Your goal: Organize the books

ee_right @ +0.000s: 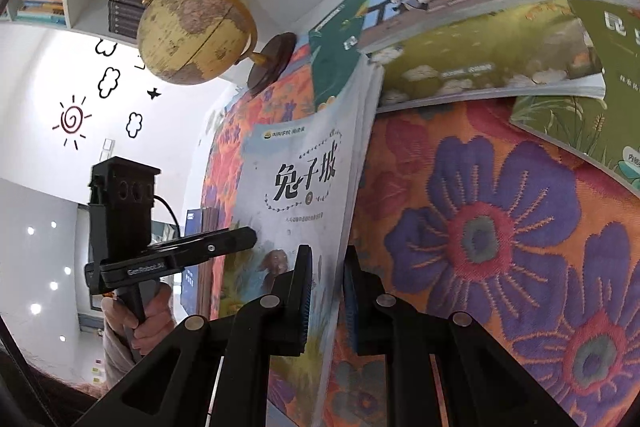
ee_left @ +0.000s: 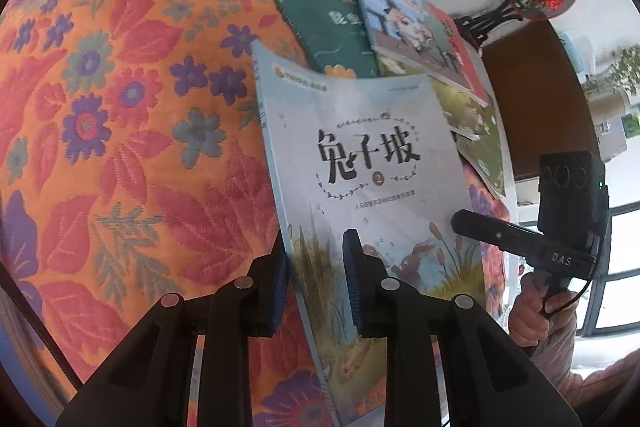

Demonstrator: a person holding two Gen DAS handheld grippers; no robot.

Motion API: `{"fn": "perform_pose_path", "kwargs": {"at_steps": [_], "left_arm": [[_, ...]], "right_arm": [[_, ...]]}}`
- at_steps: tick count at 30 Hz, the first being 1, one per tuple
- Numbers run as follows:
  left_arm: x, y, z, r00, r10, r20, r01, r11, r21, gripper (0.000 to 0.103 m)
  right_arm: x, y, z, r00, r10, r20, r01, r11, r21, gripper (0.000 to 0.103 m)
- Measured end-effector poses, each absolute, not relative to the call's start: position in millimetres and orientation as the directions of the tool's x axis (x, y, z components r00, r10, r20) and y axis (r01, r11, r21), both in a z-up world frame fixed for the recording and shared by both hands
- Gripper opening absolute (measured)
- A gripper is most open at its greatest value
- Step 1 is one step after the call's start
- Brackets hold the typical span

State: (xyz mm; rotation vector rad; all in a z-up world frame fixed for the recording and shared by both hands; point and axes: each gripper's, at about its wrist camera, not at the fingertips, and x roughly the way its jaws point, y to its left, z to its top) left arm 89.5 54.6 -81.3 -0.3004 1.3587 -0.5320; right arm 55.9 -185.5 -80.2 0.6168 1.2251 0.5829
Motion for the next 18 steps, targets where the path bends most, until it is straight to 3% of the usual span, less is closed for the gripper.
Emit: {"fn": "perform_pose_path", "kwargs": {"at_steps": [18], "left_arm": [[56,94,-60,0.156,-0.466,-0.871,0.21,0.877,-0.431,0.022]], "right_arm": [[33,-132,-56,0.225,0.68,-0.697,-0.173,0.732,0.659,0.014]]}}
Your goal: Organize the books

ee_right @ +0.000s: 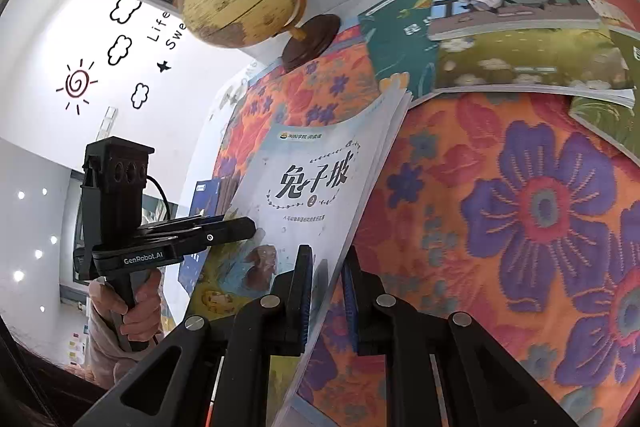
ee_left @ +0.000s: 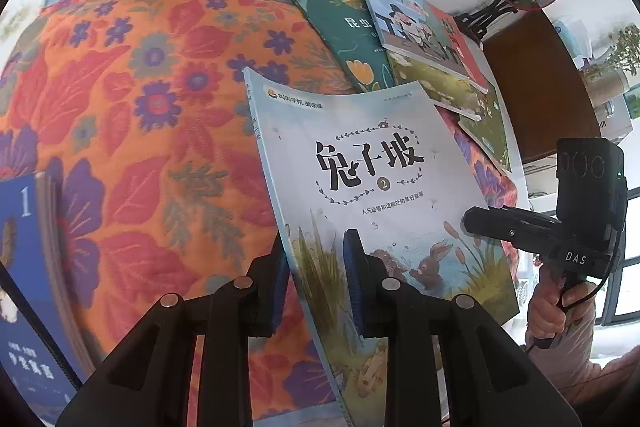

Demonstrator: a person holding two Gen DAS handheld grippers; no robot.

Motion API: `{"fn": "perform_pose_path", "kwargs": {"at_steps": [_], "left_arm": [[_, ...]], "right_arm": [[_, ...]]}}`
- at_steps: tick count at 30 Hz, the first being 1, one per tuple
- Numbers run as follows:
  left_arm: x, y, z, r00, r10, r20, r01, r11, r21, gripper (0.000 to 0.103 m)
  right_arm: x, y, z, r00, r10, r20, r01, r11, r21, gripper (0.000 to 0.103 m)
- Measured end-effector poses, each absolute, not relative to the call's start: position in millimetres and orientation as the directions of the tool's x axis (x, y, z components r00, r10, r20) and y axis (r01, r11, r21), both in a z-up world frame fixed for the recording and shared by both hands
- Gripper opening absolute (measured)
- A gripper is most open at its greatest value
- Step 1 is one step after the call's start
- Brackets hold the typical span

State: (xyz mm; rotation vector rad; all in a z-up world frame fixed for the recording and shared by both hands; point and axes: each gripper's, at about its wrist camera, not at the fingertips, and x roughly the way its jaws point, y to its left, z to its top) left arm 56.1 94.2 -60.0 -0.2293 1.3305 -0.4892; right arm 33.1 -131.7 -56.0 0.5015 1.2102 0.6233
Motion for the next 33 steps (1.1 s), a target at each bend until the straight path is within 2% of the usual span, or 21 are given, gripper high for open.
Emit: {"fn": "perform_pose_path", "kwargs": {"at_steps": [15,33], "left_arm": [[36,149,-34,0.222,-0.455,-0.862,0.212,0.886,-0.413,0.023],[7,272,6,0.336,-0.397,-0.854,0.137,0.918,-0.373,0.023]], "right_arm": [[20,-71,-29,0.24,0.681,-0.692,-0.227,0.732,0.642,0.014],[15,52,-1,0.197,0.738,-0.645,-0.318,0.671,0.67,0.014]]}}
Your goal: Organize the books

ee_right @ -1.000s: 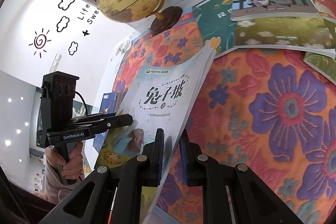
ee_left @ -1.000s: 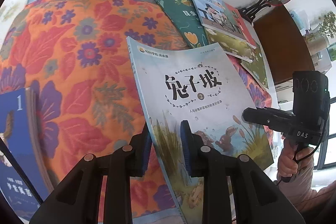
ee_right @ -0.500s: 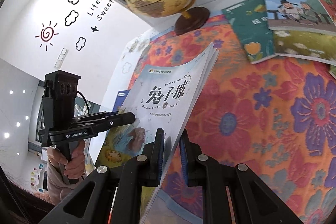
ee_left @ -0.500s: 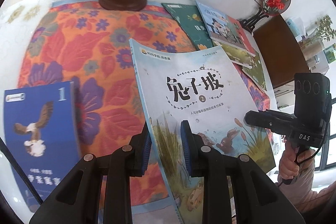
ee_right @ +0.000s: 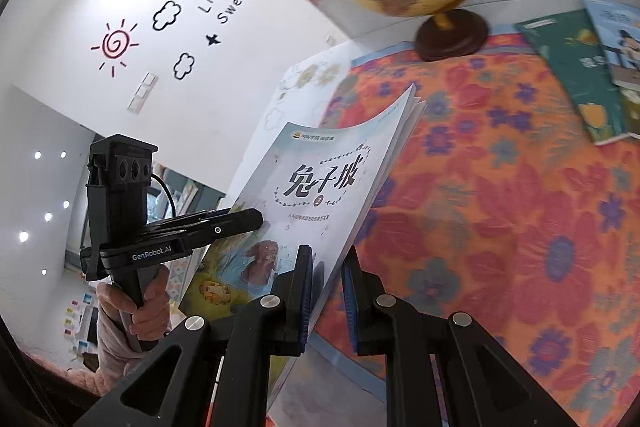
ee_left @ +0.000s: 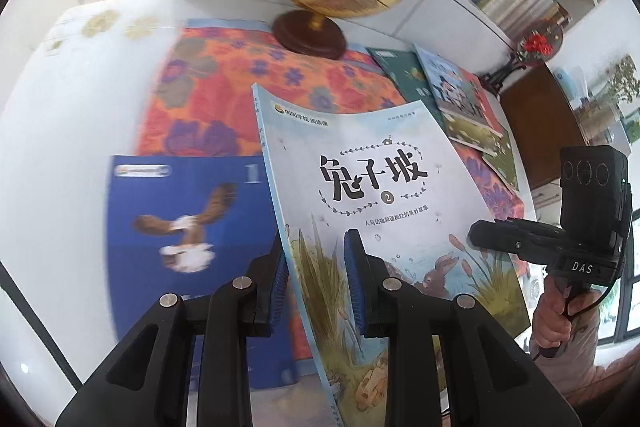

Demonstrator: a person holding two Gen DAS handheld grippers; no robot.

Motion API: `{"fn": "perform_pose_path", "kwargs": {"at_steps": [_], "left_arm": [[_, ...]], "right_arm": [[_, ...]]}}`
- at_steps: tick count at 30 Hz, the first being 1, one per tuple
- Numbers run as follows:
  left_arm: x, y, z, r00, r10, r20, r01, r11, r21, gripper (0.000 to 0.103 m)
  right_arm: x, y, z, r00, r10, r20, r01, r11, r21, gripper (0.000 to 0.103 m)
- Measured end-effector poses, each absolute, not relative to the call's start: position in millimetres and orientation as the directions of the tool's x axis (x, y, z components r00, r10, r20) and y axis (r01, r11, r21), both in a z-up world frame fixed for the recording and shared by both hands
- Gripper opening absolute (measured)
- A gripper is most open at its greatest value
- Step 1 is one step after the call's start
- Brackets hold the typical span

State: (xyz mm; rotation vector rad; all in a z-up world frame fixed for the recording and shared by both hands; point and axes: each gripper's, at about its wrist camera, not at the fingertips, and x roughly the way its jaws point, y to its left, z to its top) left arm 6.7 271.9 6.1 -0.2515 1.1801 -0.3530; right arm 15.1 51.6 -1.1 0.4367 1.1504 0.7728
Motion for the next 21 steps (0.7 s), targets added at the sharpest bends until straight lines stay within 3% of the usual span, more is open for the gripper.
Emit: {"fn": "perform_pose_path", "kwargs": {"at_steps": [12,21], "left_arm": [[-6,350,-13,0.368,-0.352,-0.86,0.045,0.931,-0.362,0.025],[6,375,-55,0.33,-0.339,-0.881,0.01,0.934,-0.356,0.025]], "right_arm": [[24,135,-21,0.112,0.732,-0.672,-0.331,0.665,0.67,0.014],[26,169,-61,0.043,0.702,-0.711,-0.32,0.684,0.656,0.014]]}}
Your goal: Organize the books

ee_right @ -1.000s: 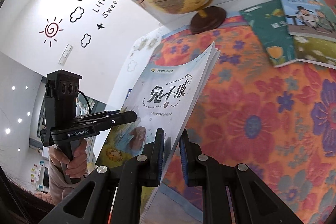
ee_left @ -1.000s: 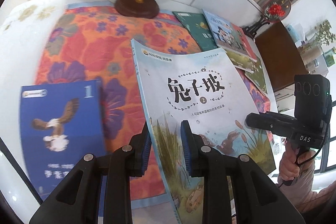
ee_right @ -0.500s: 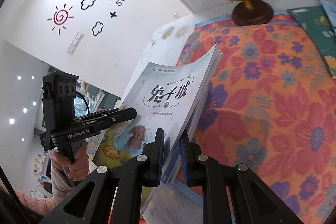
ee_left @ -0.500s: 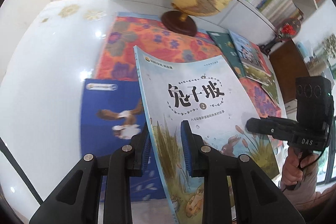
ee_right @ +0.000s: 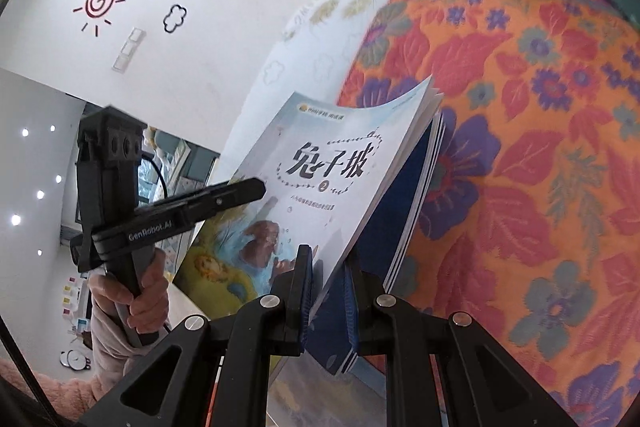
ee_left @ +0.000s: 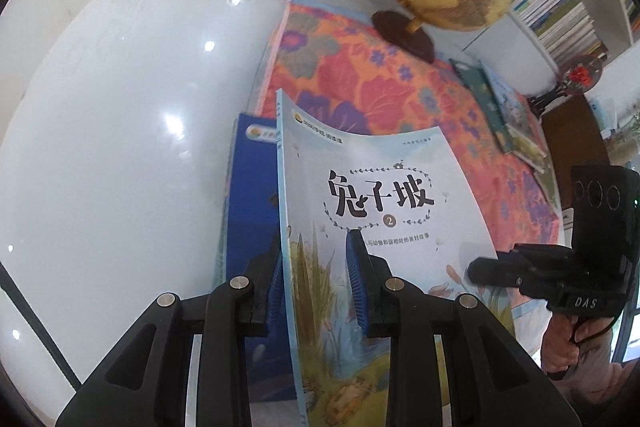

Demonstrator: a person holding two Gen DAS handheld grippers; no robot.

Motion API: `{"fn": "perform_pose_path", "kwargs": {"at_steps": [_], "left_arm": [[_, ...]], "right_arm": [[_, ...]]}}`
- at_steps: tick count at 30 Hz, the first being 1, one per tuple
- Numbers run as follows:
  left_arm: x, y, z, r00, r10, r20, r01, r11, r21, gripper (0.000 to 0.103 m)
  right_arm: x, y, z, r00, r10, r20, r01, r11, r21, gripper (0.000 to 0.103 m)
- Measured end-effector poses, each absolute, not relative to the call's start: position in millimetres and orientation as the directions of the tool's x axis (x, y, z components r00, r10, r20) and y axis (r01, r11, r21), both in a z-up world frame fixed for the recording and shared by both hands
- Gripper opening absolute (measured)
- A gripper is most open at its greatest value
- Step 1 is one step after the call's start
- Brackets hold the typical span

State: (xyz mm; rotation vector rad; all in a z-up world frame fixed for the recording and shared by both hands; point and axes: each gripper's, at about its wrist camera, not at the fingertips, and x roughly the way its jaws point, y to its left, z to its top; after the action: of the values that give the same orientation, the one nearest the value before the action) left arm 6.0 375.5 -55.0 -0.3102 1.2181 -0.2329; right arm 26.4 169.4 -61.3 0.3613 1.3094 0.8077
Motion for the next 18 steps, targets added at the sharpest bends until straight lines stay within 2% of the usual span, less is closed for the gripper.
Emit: {"fn": "perform_pose_path", "kwargs": {"at_steps": [5,9,18], "left_arm": [[6,384,-78,0.29,-0.312,-0.905,-0.031,0.942,-0.335,0.025],[4,386,-85,0.29,-0.304,-0.908,-0.048,0.942,-0.331,0.031],[2,389,-82,0.292,-0.25,-0.923,-0.088,0.954,-0.286,0.031]], "right_arm": [[27,177,-91,-0.004,0.691,-0.723,-0.272,0.695,0.665,0.014],[26,177,-108,-0.026,0.674,-0.738,-0.26,0.708,0.656,0.014],[32,175,-113,-0.034,0.694,-0.72,-0.232,0.695,0.681,0.014]]}}
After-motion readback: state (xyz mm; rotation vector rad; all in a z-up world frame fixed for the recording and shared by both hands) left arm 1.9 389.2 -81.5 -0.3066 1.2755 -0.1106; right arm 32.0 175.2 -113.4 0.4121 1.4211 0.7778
